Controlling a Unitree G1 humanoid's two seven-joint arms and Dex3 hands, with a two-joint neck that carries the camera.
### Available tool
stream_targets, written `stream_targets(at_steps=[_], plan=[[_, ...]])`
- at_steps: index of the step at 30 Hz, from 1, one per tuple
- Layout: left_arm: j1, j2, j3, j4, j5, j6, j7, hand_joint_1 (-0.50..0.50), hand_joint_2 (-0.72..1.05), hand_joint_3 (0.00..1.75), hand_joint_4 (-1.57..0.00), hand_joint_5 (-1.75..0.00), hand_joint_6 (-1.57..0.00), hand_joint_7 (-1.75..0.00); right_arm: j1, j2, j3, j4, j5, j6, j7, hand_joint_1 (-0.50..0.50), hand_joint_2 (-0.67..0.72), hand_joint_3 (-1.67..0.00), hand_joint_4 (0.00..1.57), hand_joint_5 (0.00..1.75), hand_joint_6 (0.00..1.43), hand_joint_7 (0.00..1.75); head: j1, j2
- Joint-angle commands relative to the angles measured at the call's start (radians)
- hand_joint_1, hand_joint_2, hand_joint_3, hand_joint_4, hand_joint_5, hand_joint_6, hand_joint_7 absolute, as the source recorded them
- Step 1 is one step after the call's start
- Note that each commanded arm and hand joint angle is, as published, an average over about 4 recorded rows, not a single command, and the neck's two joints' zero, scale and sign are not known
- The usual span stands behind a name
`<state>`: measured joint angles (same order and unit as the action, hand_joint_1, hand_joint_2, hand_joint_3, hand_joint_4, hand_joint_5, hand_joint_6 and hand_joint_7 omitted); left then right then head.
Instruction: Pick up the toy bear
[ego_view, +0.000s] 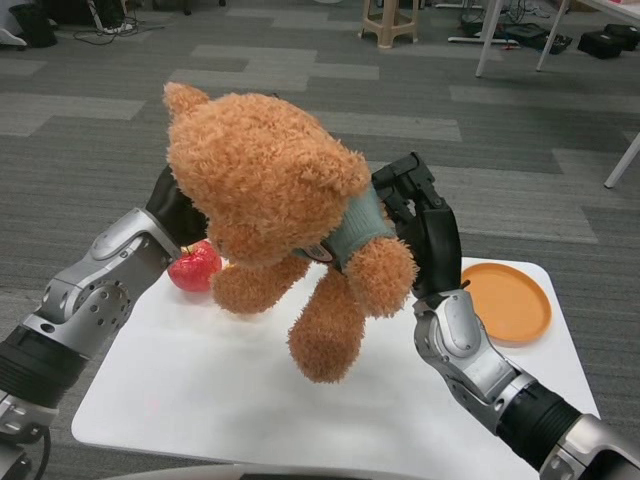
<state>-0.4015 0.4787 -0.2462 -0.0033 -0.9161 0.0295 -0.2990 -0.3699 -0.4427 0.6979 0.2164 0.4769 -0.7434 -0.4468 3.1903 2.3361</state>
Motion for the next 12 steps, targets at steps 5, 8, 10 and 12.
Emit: stream_targets(at_steps=[5,8,10,12], plan=[[-0.008,-0.005,-0.004,-0.007,0.005,0.0,0.004,0.41,0.87,0.0,-0.58,-1.75,-0.1,-0.14,-0.03,0.016,-0.015,-0.023,0.0,-0.042,0.003,0.21,-0.48,-1.03,0.71,1.65,0.57,1.68,0.011,0.045],[-0.008,-0.006,-0.004,-0.007,0.005,-0.001,0.004,0.41,0.87,0.07,-0.59,-1.75,-0.1,-0.14,-0.03,0.016,-0.017,-0.023,0.0,-0.042,0.002,0.21,-0.48,-1.03,0.7,1.65,0.56,1.68,0.021,0.065],[-0.008,-0.006,-0.004,-0.007,0.005,-0.002,0.004,0.41,0.87,0.07,-0.6,-1.75,-0.1,-0.14,-0.03,0.016,-0.019,-0.023,0.0,-0.042,0.002,0.21,-0.48,-1.03,0.71,1.65,0.56,1.68,0.022,0.068],[-0.008,-0.006,-0.004,-0.007,0.005,-0.002,0.004,0.41,0.87,0.06,-0.6,-1.75,-0.1,-0.14,-0.03,0.016,-0.02,-0.023,0.0,-0.043,0.002,0.21,-0.48,-1.03,0.71,1.65,0.57,1.68,0.023,0.069]])
